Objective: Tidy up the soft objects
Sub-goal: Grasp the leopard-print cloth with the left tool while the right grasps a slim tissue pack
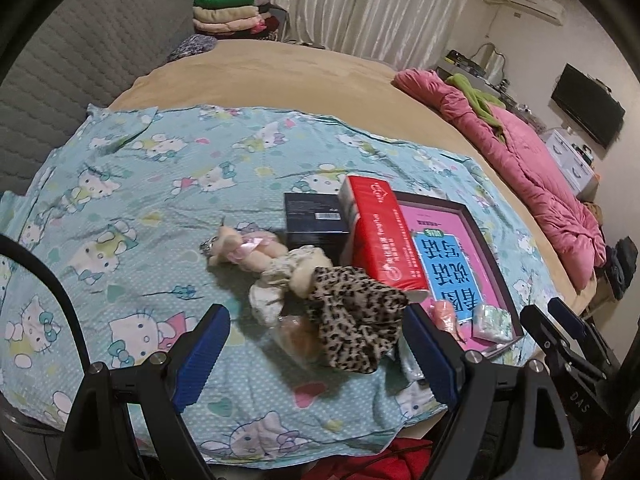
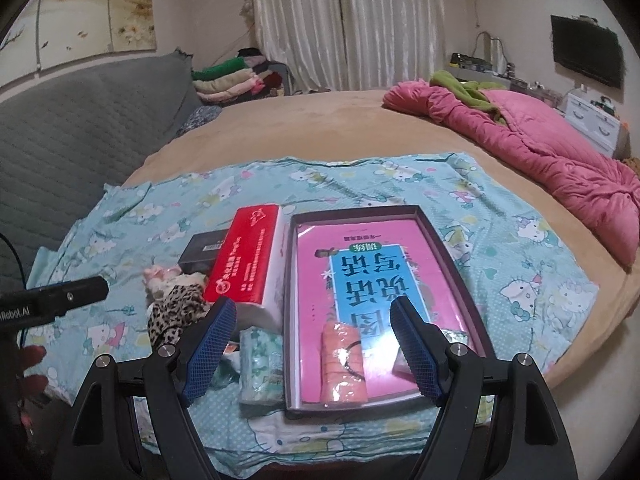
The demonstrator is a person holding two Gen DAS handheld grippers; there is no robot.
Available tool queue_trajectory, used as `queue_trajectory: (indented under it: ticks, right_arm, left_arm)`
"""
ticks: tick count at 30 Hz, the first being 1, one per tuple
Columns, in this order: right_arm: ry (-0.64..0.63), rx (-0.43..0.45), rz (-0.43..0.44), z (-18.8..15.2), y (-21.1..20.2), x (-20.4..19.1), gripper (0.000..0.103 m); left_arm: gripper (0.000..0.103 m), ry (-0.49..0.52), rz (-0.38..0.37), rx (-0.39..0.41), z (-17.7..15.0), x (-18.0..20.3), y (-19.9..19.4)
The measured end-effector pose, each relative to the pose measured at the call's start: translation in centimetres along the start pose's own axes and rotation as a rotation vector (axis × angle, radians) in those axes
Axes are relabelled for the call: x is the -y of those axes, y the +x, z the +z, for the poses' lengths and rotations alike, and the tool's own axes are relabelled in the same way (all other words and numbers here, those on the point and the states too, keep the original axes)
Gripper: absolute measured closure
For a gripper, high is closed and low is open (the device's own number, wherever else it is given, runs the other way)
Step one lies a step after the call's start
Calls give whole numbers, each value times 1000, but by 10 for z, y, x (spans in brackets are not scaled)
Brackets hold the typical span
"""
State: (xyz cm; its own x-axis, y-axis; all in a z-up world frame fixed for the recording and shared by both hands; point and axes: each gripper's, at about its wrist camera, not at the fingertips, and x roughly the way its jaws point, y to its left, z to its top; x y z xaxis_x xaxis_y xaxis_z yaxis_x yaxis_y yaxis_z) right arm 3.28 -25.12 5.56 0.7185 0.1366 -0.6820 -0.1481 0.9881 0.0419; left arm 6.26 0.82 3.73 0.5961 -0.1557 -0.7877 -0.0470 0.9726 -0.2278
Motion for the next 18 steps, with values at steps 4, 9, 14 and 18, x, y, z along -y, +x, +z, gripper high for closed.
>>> queue_trajectory:
  ticks: [4,9,14,18]
  right_arm:
    - [-24,-14,2,-5,3,-7,22]
    - [-66,-39,10,-14,10,-18,22]
    - [-126,-72,7,-26,21,-31,22]
    - [-179,-111,13,-39,33,-43,22]
  left_arm:
    - [16,-22,3,-9,-5,-12,2]
    - [16,-43,-12,-31,-13,-23,12]
    - [16,-53,-28,-62,-20,-25,25]
    - [16,-48,-49,-69,-25,-22,32]
